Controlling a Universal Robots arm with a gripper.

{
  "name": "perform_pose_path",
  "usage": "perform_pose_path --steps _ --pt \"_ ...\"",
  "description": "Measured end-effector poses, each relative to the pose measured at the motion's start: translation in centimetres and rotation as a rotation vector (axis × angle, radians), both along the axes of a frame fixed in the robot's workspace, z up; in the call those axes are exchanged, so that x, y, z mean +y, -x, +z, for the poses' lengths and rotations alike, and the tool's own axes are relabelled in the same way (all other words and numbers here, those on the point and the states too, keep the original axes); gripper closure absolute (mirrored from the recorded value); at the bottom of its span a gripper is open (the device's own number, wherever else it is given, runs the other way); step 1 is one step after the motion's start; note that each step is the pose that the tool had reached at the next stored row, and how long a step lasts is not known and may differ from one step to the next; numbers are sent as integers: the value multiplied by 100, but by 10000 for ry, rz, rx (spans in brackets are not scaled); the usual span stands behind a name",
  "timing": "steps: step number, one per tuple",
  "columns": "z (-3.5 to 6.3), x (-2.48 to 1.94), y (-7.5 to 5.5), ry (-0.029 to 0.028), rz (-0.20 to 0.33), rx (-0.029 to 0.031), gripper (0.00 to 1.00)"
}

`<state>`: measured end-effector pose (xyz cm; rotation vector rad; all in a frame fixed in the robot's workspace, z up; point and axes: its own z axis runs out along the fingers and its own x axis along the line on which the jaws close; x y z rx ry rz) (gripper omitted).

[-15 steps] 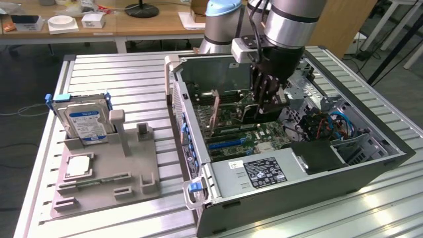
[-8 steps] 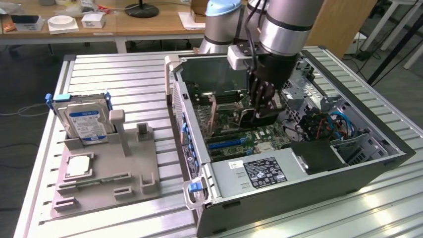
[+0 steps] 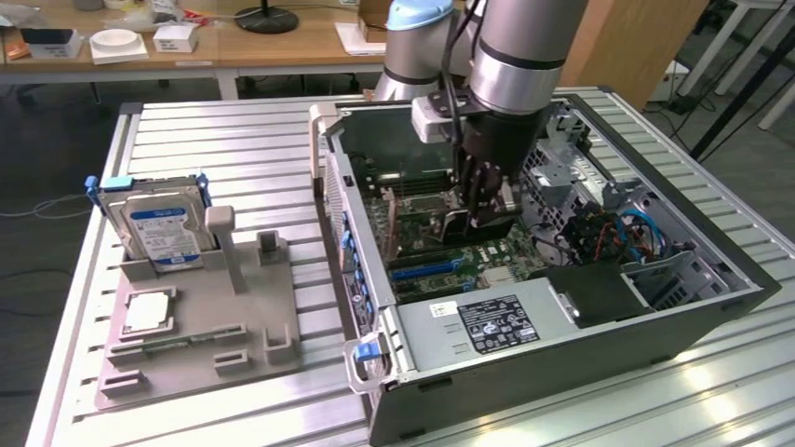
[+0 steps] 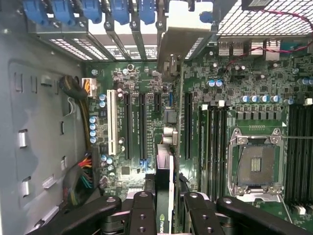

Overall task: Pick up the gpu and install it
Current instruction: 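Insert the gpu into the slot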

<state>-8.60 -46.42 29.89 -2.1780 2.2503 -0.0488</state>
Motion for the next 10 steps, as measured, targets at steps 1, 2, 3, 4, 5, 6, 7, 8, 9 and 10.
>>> perform_pose_path --steps 1,2,3,4,5,6,7,8,9,10 --pt "-1 0 4 2 -1 -7 73" --pt "-1 0 4 2 0 -7 73" --pt "-2 0 4 4 1 -7 73" --pt "-12 0 6 0 1 -9 73" --pt "-28 1 9 1 -1 -9 73" --pt "-46 1 12 5 -1 -9 73" --pt "-63 1 16 9 -1 -8 73" --pt "-81 1 21 12 0 -8 73" --pt "-101 1 26 15 0 -9 73" --pt "-119 2 32 19 0 -8 73"
